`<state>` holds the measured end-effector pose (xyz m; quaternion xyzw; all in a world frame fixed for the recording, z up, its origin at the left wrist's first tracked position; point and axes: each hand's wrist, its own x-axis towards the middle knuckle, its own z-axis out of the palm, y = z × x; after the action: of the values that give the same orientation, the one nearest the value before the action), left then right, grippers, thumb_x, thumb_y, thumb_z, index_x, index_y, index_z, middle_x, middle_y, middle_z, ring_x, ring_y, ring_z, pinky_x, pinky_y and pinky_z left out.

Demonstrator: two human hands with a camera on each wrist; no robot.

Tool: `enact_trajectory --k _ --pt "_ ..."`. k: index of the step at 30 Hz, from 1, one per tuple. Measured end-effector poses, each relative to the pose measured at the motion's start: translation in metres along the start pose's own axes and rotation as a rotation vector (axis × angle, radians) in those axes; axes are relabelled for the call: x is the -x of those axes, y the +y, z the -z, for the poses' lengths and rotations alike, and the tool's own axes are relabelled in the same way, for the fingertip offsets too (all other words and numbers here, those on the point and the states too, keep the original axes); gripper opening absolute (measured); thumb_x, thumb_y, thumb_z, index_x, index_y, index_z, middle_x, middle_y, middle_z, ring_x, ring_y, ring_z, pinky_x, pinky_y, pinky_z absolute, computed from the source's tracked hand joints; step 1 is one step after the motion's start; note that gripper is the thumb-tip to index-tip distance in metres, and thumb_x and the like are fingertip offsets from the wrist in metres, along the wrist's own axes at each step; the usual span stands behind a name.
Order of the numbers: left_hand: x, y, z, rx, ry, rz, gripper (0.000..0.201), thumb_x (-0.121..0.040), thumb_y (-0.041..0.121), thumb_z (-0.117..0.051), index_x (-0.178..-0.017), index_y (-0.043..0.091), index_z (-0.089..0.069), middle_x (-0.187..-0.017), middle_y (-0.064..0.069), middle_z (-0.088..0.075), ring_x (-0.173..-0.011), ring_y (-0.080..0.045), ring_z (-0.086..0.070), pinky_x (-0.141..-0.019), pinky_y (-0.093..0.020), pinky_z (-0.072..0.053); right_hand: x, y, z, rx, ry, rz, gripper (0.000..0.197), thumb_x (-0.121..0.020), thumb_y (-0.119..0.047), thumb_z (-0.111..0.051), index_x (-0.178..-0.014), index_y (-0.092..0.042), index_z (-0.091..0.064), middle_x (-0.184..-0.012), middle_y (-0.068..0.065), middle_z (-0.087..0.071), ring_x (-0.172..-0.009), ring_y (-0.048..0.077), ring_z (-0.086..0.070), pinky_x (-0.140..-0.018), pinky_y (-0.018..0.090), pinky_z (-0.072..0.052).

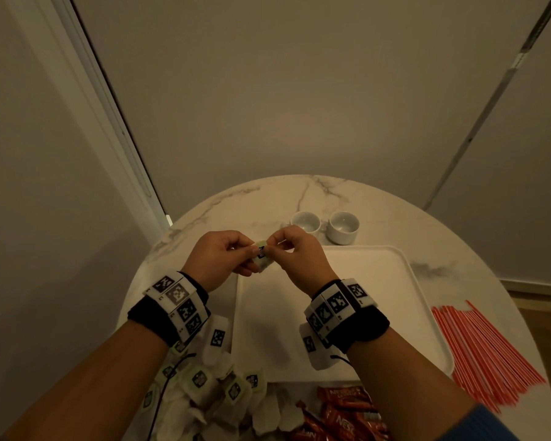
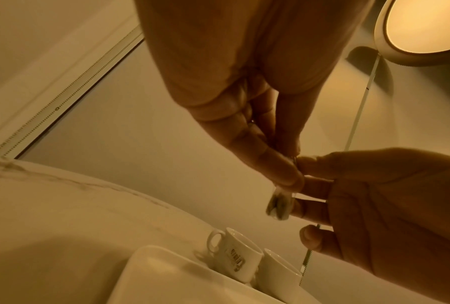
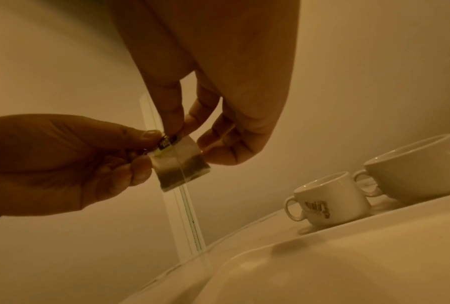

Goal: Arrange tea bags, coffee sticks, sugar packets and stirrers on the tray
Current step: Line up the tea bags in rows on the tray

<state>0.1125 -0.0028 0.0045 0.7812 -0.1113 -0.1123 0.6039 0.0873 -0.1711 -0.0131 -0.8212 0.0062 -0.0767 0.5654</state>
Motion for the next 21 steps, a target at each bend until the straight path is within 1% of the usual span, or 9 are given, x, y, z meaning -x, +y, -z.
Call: enact_trajectory --k 3,5,7,9,12,15,17,19,21 --pt "-0.003 -0.001 0.001 -0.048 0.006 -0.013 0.007 -0.086 0.009 -0.068 -0.084 0.003 -0.071 -0.074 -0.016 -0.071 -0.068 -0.024 -0.071 -0.06 -0.028 -0.057 -0.002 0.0 0.0 -0.058 -0.023 -0.028 0.005 -0.084 -0.013 -0.069 -0.083 -0.009 -0.066 -0.089 0.004 -0.067 -0.074 0.006 -0.057 -0.066 0.019 -0.044" --pt "-0.005 -0.002 0.003 -0.098 0.002 -0.02 0.008 -0.086 0.013 -0.069 -0.083 0.006 -0.073 -0.073 -0.012 -0.072 -0.067 -0.019 -0.07 -0.057 -0.023 -0.053 -0.005 0.0 0.0 -0.088 -0.031 -0.058 0.005 -0.083 -0.011 -0.07 -0.082 -0.007 -0.066 -0.08 0.002 -0.066 -0.066 0.003 -0.055 -0.064 0.016 -0.044" --pt "-0.009 -0.004 0.004 -0.17 0.002 -0.027 0.009 -0.086 0.016 -0.069 -0.082 0.009 -0.074 -0.071 -0.005 -0.072 -0.064 -0.011 -0.068 -0.053 -0.016 -0.048 -0.008 0.001 0.0 -0.103 -0.035 -0.073 0.007 -0.082 -0.009 -0.071 -0.081 -0.009 -0.064 -0.074 0.001 -0.064 -0.063 0.004 -0.055 -0.062 0.016 -0.045" --pt "-0.015 -0.007 0.006 -0.21 0.025 -0.011 0.009 -0.085 0.016 -0.069 -0.081 0.01 -0.075 -0.07 -0.002 -0.072 -0.06 -0.005 -0.065 -0.05 -0.01 -0.042 -0.012 0.004 -0.001 -0.114 -0.051 -0.098 0.014 -0.081 -0.008 -0.071 -0.089 -0.011 -0.061 -0.072 0.002 -0.062 -0.063 0.007 -0.056 -0.06 0.019 -0.046" --pt "-0.027 -0.015 0.006 -0.23 0.076 0.052 0.009 -0.085 0.015 -0.069 -0.082 0.008 -0.075 -0.071 -0.005 -0.071 -0.055 -0.001 -0.061 -0.047 -0.007 -0.038 -0.018 0.013 -0.008 -0.087 -0.087 -0.18 0.031 -0.08 -0.006 -0.069 -0.103 -0.019 -0.054 -0.072 0.001 -0.062 -0.065 0.01 -0.058 -0.061 0.024 -0.047" --pt "-0.041 -0.024 0.004 -0.251 0.104 0.143 0.011 -0.085 0.014 -0.069 -0.081 0.005 -0.075 -0.065 -0.005 -0.068 -0.05 0.0 -0.059 -0.043 -0.007 -0.037 -0.023 0.027 -0.019 -0.002 -0.114 -0.246 0.034 -0.074 -0.008 -0.072 -0.091 -0.027 -0.051 -0.082 0.006 -0.065 -0.071 0.017 -0.06 -0.064 0.032 -0.05" --pt "-0.049 -0.03 0.002 -0.264 0.088 0.21 0.012 -0.085 0.013 -0.068 -0.08 0.004 -0.074 -0.068 -0.008 -0.069 -0.053 -0.005 -0.061 -0.042 -0.01 -0.038 -0.025 0.035 -0.026 0.03 -0.114 -0.29 0.035 -0.071 -0.009 -0.076 -0.085 -0.027 -0.049 -0.082 0.005 -0.062 -0.071 0.019 -0.059 -0.064 0.033 -0.049" --pt "-0.057 -0.037 0.001 -0.274 0.074 0.268 0.011 -0.084 0.015 -0.069 -0.079 0.007 -0.073 -0.075 -0.011 -0.071 -0.059 -0.011 -0.065 -0.045 -0.017 -0.041 -0.028 0.042 -0.032 0.054 -0.084 -0.337 0.037 -0.069 -0.01 -0.079 -0.083 -0.024 -0.048 -0.082 0.002 -0.061 -0.074 0.02 -0.059 -0.064 0.032 -0.049" --pt "-0.065 -0.045 0.001 -0.274 0.066 0.312 0.009 -0.083 0.017 -0.071 -0.079 0.01 -0.073 -0.078 -0.009 -0.072 -0.062 -0.012 -0.067 -0.049 -0.024 -0.042 -0.032 0.048 -0.04 0.081 -0.039 -0.356 0.036 -0.069 -0.01 -0.079 -0.079 -0.023 -0.047 -0.081 0.002 -0.061 -0.077 0.023 -0.061 -0.07 0.036 -0.054"
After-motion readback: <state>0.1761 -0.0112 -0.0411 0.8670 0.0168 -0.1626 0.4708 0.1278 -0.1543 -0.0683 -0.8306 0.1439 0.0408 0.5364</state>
